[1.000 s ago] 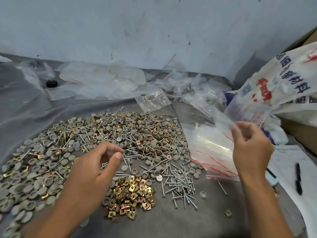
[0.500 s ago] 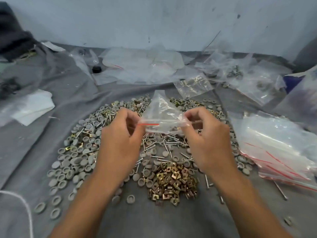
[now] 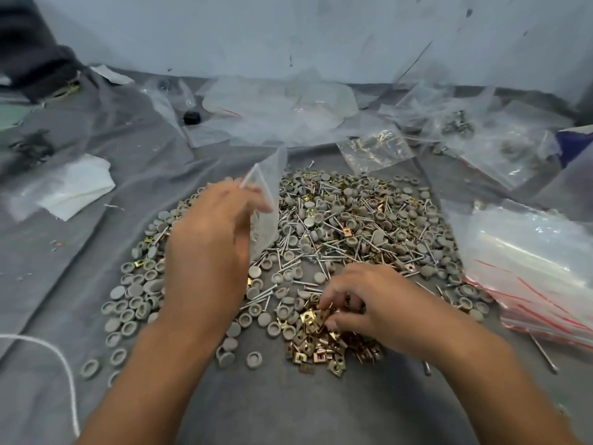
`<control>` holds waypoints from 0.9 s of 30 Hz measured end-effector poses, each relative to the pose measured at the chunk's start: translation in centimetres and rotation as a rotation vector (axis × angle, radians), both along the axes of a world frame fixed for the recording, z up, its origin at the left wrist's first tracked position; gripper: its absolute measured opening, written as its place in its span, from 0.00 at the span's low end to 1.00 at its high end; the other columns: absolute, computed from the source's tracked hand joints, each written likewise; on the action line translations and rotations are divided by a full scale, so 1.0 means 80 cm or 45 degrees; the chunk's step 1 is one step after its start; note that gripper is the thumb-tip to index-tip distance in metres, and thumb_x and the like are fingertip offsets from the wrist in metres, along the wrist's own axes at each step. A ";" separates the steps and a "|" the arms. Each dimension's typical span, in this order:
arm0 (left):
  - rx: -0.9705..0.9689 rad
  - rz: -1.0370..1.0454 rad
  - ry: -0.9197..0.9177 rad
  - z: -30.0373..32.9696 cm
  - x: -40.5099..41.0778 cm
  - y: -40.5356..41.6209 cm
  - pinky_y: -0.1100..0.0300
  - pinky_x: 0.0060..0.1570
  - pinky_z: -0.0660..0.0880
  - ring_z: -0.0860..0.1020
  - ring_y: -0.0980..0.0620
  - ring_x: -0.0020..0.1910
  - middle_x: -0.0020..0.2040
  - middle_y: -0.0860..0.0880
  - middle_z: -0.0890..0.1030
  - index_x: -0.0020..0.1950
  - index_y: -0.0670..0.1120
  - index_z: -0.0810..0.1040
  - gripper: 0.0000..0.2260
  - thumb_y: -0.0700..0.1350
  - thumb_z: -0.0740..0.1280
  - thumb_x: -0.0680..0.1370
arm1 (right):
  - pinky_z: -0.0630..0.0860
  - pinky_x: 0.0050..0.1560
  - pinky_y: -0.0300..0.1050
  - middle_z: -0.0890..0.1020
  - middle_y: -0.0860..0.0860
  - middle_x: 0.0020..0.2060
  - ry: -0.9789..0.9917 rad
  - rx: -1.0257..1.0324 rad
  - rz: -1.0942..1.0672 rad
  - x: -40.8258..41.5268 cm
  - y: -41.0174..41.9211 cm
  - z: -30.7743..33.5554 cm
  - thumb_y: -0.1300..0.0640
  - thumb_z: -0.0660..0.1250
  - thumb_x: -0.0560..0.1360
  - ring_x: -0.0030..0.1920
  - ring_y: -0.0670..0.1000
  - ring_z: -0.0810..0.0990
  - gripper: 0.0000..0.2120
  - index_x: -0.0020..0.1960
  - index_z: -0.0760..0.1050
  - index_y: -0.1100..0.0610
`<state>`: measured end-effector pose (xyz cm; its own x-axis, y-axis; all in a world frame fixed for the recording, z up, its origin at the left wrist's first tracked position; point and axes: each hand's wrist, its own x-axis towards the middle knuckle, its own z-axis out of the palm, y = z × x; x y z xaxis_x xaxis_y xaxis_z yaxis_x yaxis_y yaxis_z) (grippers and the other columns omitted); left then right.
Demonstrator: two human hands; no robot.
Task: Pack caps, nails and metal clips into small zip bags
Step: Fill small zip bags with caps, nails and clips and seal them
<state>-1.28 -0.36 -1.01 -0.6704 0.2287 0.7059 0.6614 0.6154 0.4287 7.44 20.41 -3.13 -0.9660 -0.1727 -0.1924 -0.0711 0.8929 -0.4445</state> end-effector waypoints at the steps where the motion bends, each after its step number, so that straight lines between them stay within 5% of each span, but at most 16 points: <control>1: -0.069 -0.003 -0.007 -0.002 0.000 0.001 0.63 0.47 0.70 0.78 0.53 0.48 0.53 0.51 0.81 0.51 0.44 0.83 0.08 0.35 0.66 0.77 | 0.77 0.52 0.45 0.75 0.37 0.47 0.017 0.005 0.006 -0.001 -0.001 -0.001 0.42 0.72 0.76 0.47 0.37 0.74 0.07 0.53 0.78 0.37; 5: -0.258 -0.061 -0.149 -0.004 0.006 0.002 0.54 0.44 0.75 0.74 0.49 0.48 0.56 0.47 0.75 0.59 0.43 0.83 0.15 0.38 0.61 0.76 | 0.78 0.50 0.44 0.78 0.39 0.44 0.031 -0.037 -0.012 -0.004 0.000 -0.005 0.47 0.72 0.77 0.44 0.39 0.76 0.05 0.45 0.76 0.41; 8: -0.288 -0.111 -0.231 -0.001 0.008 -0.001 0.61 0.42 0.71 0.71 0.54 0.44 0.55 0.52 0.70 0.61 0.45 0.81 0.16 0.42 0.59 0.78 | 0.77 0.44 0.37 0.81 0.40 0.41 0.045 -0.157 -0.091 -0.004 0.004 0.000 0.48 0.72 0.77 0.44 0.38 0.78 0.03 0.45 0.78 0.42; 11: -0.280 -0.181 -0.314 -0.003 0.014 -0.002 0.70 0.34 0.71 0.72 0.64 0.44 0.55 0.57 0.66 0.62 0.50 0.78 0.14 0.51 0.60 0.80 | 0.76 0.36 0.34 0.82 0.38 0.39 0.134 -0.490 -0.193 -0.001 0.008 0.014 0.49 0.70 0.76 0.36 0.40 0.79 0.03 0.45 0.78 0.41; 13: -0.275 -0.224 -0.377 -0.005 0.019 -0.002 0.76 0.38 0.73 0.72 0.69 0.49 0.54 0.60 0.65 0.65 0.53 0.77 0.18 0.57 0.65 0.78 | 0.73 0.32 0.33 0.82 0.43 0.36 0.267 -0.839 -0.208 0.002 0.003 0.030 0.49 0.70 0.75 0.32 0.40 0.76 0.02 0.47 0.80 0.44; 15: -0.281 -0.239 -0.409 -0.006 0.022 0.001 0.72 0.36 0.75 0.73 0.69 0.47 0.55 0.60 0.64 0.68 0.53 0.76 0.24 0.62 0.66 0.75 | 0.75 0.35 0.32 0.83 0.44 0.39 0.430 -1.080 -0.177 0.006 -0.009 0.043 0.51 0.70 0.75 0.36 0.40 0.79 0.05 0.50 0.82 0.47; 17: -0.313 -0.245 -0.398 -0.003 0.023 0.006 0.68 0.41 0.76 0.72 0.67 0.45 0.55 0.60 0.64 0.67 0.53 0.77 0.26 0.64 0.66 0.73 | 0.77 0.42 0.32 0.84 0.42 0.43 0.669 -0.972 -0.141 0.009 -0.027 0.048 0.55 0.71 0.76 0.43 0.42 0.83 0.06 0.52 0.83 0.51; 21: -0.314 -0.289 -0.385 0.000 0.025 0.014 0.54 0.44 0.80 0.74 0.61 0.45 0.56 0.58 0.66 0.65 0.54 0.78 0.24 0.63 0.68 0.73 | 0.76 0.51 0.32 0.83 0.45 0.48 1.102 -0.315 -0.132 0.012 -0.050 0.045 0.58 0.73 0.77 0.49 0.41 0.81 0.05 0.53 0.84 0.55; 27: -0.254 -0.403 -0.397 0.003 0.029 0.020 0.77 0.41 0.68 0.73 0.68 0.42 0.59 0.59 0.68 0.66 0.57 0.78 0.21 0.58 0.70 0.73 | 0.75 0.51 0.29 0.83 0.47 0.48 1.122 -0.151 -0.293 0.013 -0.049 0.036 0.60 0.77 0.74 0.45 0.41 0.80 0.09 0.53 0.84 0.57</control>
